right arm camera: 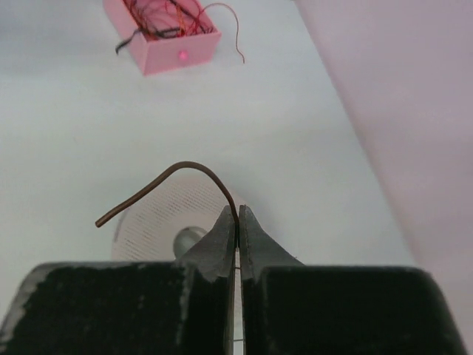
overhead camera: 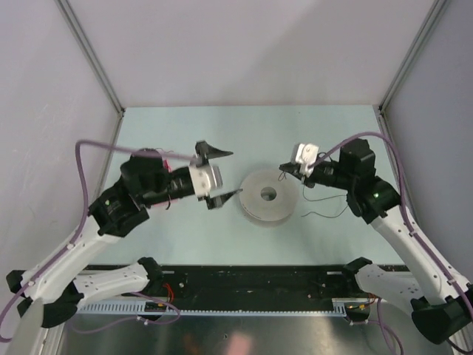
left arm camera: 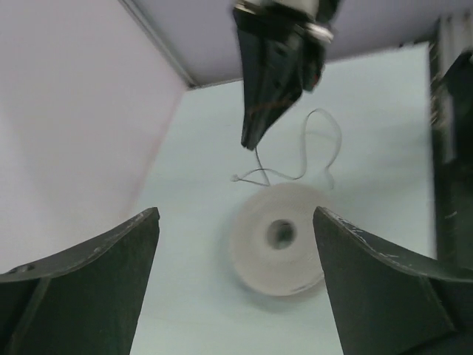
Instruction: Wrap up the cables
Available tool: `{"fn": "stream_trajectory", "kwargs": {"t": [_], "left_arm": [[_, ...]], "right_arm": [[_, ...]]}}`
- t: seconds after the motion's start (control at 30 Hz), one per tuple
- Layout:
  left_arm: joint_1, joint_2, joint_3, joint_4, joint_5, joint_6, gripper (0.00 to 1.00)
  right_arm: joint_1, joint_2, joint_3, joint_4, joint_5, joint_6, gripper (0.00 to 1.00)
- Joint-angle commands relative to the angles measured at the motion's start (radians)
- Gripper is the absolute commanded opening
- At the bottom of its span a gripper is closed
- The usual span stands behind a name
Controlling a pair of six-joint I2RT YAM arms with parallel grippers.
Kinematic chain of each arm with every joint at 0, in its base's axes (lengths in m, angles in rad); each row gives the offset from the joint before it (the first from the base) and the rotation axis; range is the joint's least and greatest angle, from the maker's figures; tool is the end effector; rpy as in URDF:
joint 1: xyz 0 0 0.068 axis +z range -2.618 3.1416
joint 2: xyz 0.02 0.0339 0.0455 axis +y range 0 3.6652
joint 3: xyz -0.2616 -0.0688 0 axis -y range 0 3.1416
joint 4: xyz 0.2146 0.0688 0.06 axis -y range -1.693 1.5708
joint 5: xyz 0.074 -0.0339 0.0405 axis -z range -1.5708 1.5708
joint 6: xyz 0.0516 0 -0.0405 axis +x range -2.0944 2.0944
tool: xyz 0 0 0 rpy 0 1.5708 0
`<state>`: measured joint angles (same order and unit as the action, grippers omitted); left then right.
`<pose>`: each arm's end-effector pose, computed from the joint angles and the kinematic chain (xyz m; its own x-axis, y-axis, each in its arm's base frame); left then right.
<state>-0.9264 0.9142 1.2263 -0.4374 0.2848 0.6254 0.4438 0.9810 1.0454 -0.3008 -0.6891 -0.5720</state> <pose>0.0897 -0.1436 0.4283 0.4863 0.2880 -0.8249 0.8018 0.2282 0.5524 0.1624 0.1136 0.3779 0.3037 -0.3182 -0.8980 -0.8626 0.3085 -0.4010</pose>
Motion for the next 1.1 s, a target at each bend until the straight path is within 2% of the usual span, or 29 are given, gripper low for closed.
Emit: {"fn": "stream_trajectory", "kwargs": {"t": [0.0,0.13,0.33,0.77,1.07], "left_arm": [[0.159,0.127,0.127,-0.02,0.345,-0.576,0.85],[0.203,0.283,0.202,-0.025,0.626,-0.863,0.68],[0.18,0.342,0.166,-0.016,0.604,-0.937,0.54],[0.172,0.377,0.117,-0.011,0.577,-0.942,0.37],[0.205,0.378,0.111,-0.01,0.565,-0.949,0.37]], "right_arm": [[0.124,-0.028,0.017,-0.122,0.261,-0.366,0.0],[0.273,-0.018,0.018,-0.087,0.506,-0.434,0.0],[0.414,0.004,0.017,-0.071,0.676,-0.449,0.0],[0.492,0.005,0.017,-0.073,0.684,-0.472,0.0],[0.496,-0.013,0.018,-0.098,0.662,-0.476,0.0]]}}
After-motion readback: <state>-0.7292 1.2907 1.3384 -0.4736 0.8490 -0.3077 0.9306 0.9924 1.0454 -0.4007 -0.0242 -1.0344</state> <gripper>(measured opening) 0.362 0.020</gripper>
